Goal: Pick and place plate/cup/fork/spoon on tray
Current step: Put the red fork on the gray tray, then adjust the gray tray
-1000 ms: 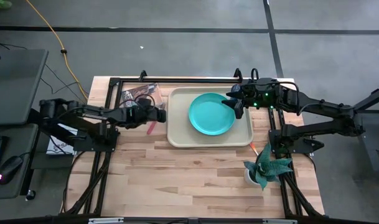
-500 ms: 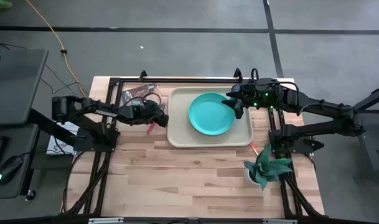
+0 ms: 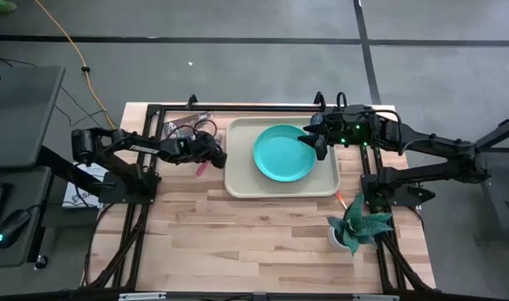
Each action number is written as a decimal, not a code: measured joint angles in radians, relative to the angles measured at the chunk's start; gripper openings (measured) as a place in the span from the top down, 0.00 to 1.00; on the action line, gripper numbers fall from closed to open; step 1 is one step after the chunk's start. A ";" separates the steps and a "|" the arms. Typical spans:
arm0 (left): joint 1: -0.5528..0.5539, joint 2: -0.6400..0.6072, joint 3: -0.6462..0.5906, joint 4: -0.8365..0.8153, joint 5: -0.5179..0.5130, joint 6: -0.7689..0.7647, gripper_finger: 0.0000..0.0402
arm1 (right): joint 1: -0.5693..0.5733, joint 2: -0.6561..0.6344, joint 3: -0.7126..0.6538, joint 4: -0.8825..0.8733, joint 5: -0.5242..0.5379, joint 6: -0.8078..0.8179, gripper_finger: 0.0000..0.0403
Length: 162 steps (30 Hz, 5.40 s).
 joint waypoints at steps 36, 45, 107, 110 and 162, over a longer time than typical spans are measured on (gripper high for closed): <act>0.029 0.032 0.001 -0.079 0.021 0.105 0.97 | 0.000 0.000 0.000 0.000 0.011 0.000 0.45; 0.066 -0.173 -0.004 -0.140 0.058 0.112 1.00 | 0.000 0.000 0.000 0.000 0.011 -0.008 0.45; -0.208 0.406 0.454 -0.057 -0.222 -0.658 1.00 | -0.003 0.000 0.000 -0.046 0.025 0.097 0.45; -0.211 0.409 0.453 -0.060 -0.224 -0.666 1.00 | -0.003 0.000 0.000 -0.046 0.048 0.097 0.45; -0.086 -0.370 0.317 -0.151 -0.166 0.223 0.79 | -0.026 0.000 0.000 -0.199 0.108 0.189 0.45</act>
